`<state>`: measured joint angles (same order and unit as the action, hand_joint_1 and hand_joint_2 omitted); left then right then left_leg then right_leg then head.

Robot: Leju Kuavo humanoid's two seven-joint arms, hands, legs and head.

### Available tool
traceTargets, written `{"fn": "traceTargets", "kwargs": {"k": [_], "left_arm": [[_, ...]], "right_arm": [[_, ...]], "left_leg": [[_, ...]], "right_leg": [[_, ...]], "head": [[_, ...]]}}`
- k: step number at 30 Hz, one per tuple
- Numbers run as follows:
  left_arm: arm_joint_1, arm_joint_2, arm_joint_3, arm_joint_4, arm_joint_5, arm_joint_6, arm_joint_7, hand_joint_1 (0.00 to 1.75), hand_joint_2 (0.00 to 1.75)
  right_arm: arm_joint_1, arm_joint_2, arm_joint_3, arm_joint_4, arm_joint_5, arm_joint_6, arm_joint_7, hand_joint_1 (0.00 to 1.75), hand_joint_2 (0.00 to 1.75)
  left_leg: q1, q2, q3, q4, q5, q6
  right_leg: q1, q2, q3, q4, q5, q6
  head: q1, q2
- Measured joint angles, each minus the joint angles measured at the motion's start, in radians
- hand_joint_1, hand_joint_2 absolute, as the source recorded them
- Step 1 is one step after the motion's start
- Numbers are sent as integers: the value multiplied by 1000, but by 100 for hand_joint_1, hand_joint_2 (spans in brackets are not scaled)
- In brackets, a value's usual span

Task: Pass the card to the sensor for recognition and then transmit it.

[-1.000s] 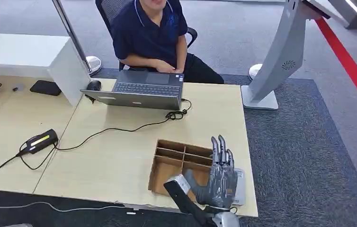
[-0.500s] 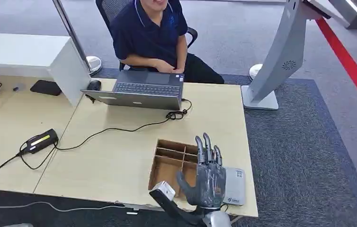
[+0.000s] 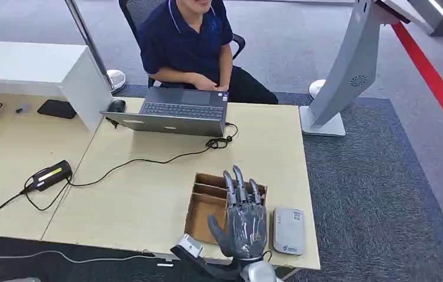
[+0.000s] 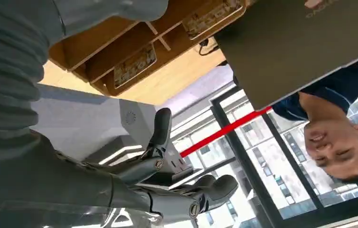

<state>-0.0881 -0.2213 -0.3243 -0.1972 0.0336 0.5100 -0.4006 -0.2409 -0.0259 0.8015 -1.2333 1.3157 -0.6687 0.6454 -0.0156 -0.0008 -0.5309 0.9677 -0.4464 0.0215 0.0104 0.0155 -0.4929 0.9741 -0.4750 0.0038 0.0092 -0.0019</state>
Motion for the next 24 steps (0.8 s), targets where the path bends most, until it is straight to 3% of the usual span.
{"fn": "traceTargets", "kwargs": {"k": [24], "left_arm": [[-6,16,-99,0,0,0,0,0,0]], "right_arm": [[81,-62,-39,11,-67,45,7,0,175]], "left_leg": [[0,0,0,0,0,0]], "right_leg": [[0,0,-1,0,0,0]], "head": [[0,0]]}}
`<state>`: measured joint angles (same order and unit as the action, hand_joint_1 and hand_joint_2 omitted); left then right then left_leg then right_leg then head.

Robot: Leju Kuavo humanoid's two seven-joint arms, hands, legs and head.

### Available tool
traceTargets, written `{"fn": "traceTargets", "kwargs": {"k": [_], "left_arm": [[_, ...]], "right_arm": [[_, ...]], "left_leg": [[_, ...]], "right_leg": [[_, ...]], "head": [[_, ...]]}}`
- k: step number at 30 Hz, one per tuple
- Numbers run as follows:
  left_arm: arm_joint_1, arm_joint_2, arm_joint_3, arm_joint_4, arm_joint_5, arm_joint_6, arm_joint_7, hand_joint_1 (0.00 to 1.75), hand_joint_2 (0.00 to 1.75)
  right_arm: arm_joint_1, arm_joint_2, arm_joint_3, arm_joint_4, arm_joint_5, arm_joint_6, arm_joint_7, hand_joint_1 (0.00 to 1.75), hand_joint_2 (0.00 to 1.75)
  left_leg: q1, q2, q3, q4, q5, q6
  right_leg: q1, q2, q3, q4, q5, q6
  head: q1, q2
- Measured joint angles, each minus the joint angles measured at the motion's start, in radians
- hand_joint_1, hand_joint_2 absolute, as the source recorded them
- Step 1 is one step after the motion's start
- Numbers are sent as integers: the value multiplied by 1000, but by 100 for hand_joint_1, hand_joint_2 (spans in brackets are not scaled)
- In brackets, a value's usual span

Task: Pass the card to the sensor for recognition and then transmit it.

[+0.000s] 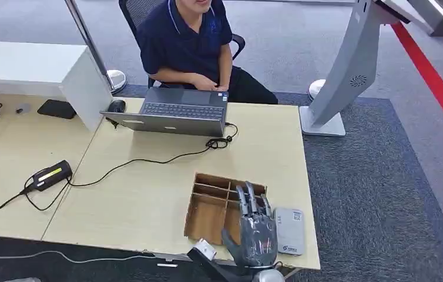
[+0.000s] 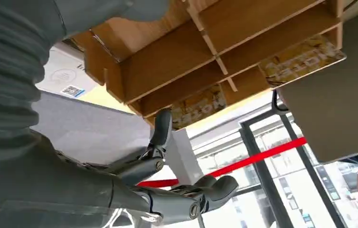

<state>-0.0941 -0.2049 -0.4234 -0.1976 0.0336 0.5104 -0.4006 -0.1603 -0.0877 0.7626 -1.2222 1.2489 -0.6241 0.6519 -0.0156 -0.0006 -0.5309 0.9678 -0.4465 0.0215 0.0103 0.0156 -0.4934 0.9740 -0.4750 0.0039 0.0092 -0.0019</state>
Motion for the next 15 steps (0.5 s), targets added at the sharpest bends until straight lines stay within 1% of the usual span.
{"fn": "traceTargets", "kwargs": {"k": [15], "left_arm": [[-2,6,-43,0,0,5,0,0,0]], "right_arm": [[15,-13,-13,-15,16,-37,0,0,175]], "left_leg": [[0,0,0,0,0,0]], "right_leg": [[0,0,0,0,0,0]], "head": [[0,0]]}}
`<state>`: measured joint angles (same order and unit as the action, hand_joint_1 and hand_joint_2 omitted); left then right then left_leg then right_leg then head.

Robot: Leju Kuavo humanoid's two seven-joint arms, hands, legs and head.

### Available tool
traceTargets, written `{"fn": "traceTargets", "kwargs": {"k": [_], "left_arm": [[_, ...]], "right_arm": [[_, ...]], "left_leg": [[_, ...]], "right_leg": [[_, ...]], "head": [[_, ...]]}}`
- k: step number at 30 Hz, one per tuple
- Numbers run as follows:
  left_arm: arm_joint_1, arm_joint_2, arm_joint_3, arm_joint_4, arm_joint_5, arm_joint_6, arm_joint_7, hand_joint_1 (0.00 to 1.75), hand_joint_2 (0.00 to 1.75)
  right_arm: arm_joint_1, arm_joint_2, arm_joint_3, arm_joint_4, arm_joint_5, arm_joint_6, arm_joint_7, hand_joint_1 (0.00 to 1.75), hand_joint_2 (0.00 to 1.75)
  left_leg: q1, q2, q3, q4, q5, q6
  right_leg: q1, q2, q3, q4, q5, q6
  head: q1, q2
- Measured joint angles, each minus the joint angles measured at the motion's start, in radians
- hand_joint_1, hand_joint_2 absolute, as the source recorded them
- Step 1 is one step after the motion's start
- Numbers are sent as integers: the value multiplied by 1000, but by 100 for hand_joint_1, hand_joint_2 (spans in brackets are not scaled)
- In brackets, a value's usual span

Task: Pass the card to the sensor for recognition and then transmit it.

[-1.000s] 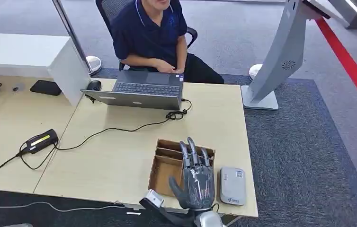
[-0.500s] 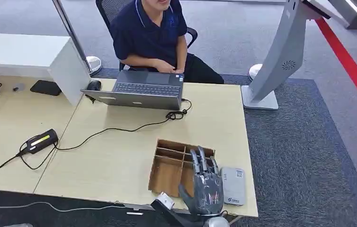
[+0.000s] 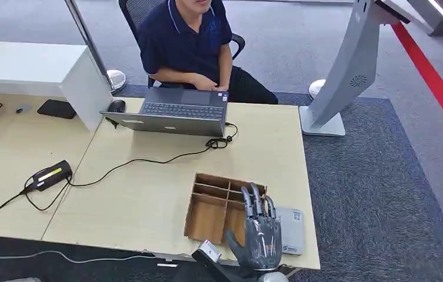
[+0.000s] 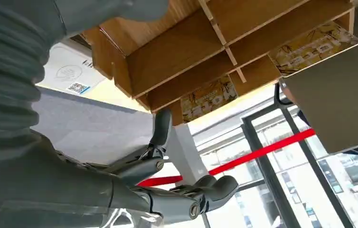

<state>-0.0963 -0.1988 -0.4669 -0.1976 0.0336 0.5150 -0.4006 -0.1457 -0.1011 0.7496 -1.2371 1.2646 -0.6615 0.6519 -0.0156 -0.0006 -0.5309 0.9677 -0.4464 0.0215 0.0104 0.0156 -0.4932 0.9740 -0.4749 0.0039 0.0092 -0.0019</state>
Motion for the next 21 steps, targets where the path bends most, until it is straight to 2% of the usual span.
{"fn": "traceTargets", "kwargs": {"k": [13,21], "left_arm": [[-3,5,-38,0,1,2,0,0,0],[-7,7,-70,0,2,16,0,0,0]], "right_arm": [[-32,17,3,-5,27,-29,-13,0,175],[-88,54,7,44,24,-29,-60,0,175]], "left_leg": [[0,0,0,0,0,0],[0,0,0,0,0,0]], "right_leg": [[0,0,0,0,0,0],[0,0,0,0,0,0]], "head": [[0,0],[0,0]]}}
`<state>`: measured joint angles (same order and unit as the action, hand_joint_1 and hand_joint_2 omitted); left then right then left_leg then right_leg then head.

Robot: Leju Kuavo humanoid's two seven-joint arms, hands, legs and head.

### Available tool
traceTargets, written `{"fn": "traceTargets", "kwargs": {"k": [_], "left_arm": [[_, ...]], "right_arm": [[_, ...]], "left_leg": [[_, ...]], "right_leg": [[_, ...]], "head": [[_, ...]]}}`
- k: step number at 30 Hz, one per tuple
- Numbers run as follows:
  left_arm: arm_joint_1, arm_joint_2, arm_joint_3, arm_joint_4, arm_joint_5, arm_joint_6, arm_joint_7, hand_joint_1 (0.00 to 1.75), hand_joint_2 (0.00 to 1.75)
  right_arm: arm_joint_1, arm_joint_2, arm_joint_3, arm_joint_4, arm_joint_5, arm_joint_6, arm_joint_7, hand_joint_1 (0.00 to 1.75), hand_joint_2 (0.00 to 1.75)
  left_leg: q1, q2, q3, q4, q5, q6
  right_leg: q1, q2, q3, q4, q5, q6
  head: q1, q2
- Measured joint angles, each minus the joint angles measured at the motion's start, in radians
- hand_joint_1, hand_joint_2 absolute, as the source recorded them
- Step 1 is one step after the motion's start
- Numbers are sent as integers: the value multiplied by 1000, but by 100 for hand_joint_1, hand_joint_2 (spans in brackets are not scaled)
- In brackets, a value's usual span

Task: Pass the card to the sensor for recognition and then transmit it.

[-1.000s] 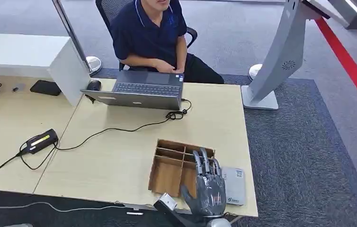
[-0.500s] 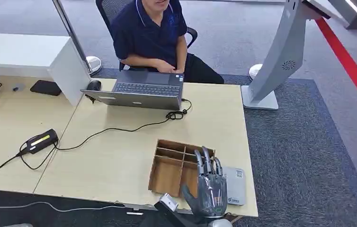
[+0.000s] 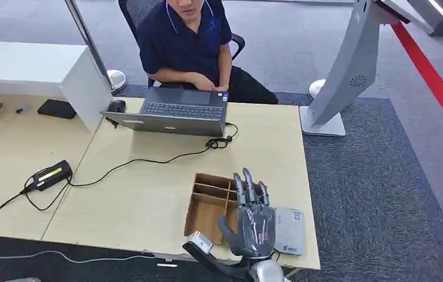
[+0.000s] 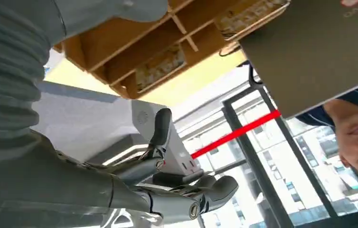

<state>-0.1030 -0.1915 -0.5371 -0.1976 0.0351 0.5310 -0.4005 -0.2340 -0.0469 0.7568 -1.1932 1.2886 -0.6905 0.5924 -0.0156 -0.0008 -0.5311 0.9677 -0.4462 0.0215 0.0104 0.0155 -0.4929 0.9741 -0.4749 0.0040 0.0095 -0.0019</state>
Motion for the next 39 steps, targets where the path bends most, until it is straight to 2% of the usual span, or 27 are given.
{"fn": "traceTargets", "kwargs": {"k": [16,30,39], "left_arm": [[-9,1,-45,0,1,-6,0,0,0],[-11,3,-64,0,19,-8,0,0,0],[-13,4,-72,2,19,-9,0,0,0]], "right_arm": [[-103,58,29,143,-63,20,-4,0,175],[-123,69,48,206,-76,24,-3,0,175],[-137,63,56,223,-81,19,26,0,175]], "left_leg": [[0,0,0,0,0,0],[0,0,0,0,0,0],[0,0,0,0,0,0]], "right_leg": [[0,0,0,0,0,0],[0,0,0,0,0,0],[0,0,0,0,0,0]], "head": [[0,0],[0,0],[0,0]]}}
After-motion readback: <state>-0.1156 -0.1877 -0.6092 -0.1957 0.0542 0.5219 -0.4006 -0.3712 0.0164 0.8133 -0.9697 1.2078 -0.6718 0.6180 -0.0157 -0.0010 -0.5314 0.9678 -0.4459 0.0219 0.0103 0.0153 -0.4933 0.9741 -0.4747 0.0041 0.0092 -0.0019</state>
